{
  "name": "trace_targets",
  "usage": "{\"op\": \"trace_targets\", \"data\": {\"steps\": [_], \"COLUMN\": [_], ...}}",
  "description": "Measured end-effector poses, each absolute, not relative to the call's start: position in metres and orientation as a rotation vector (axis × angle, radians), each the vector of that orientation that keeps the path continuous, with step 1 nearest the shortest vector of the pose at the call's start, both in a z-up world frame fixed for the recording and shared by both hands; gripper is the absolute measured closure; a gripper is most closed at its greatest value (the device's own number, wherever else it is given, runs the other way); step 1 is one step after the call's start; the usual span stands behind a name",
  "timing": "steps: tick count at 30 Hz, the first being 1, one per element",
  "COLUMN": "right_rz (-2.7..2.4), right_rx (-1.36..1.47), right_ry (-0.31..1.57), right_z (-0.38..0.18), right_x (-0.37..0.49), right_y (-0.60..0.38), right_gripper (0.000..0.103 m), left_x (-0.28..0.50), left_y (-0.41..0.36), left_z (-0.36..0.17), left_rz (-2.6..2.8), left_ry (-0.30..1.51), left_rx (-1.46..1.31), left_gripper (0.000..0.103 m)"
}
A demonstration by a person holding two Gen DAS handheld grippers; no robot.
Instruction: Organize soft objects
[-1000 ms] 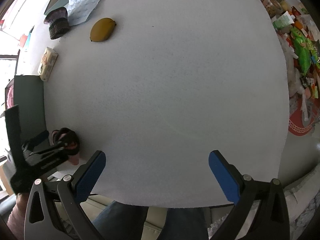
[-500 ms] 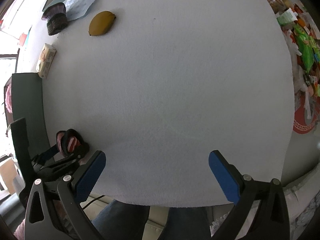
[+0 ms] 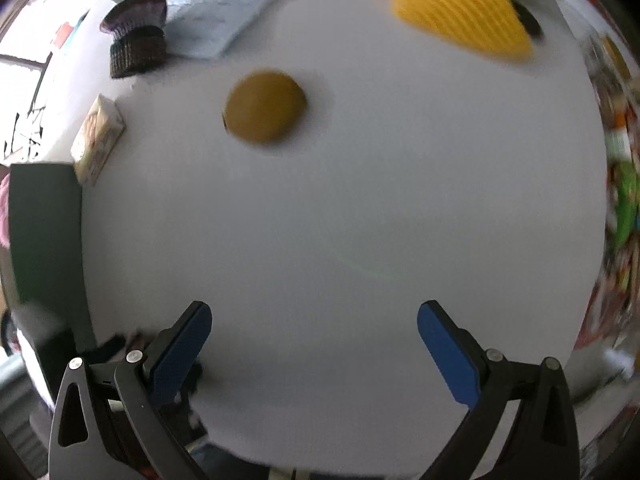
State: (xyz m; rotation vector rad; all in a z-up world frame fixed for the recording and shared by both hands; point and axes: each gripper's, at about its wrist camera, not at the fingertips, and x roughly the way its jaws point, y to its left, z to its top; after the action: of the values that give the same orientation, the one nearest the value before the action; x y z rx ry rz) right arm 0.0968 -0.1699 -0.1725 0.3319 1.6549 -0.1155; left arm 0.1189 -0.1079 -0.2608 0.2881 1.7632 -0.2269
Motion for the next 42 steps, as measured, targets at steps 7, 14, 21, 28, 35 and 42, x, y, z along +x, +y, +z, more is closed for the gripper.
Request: {"op": "trace_targets", "data": {"steps": [7,14,21,28,35,42], "right_rz": [-0.126,-0.117,-0.083,-0.136,-0.194,-0.264], "right_rx": [0.241,0.139,0.133,0.327,0.555,0.606], "right_ry": [1.596,1.561,1.560,1.673,1.635,1.611], "right_z": [-0.194,-0.199,-0.184,-0.188,-0.183,-0.178], "right_x": [0.169,0.191,0.173,0.065,-0.028,-0.041], "right_y": [-0.162,-0.145,-0.139,-0.173,-0.203,-0.208], "right_gripper": [0.000,0.008,0.055,0.055,0.025,0.020], "left_x": [0.103,0.093,0.084,0.075,0.067,0.068], "left_y": [-0.089,-0.084,-0.081,-0.071,-0.062,-0.060], "left_z": [-0.254,-0.256,-0.258,-0.248,-0.229,-0.222], "left_rz": [-0.233,-0.233,-0.232,-0.235,-0.234,-0.233], "left_ry": [1.722,1.708,1.709,1.686,1.674,1.679], "left_rx": [0.281,0.276,0.274,0.270,0.264,0.264], "left_gripper": [0.000,0.000,0.000,0.000,0.000,0.000]}}
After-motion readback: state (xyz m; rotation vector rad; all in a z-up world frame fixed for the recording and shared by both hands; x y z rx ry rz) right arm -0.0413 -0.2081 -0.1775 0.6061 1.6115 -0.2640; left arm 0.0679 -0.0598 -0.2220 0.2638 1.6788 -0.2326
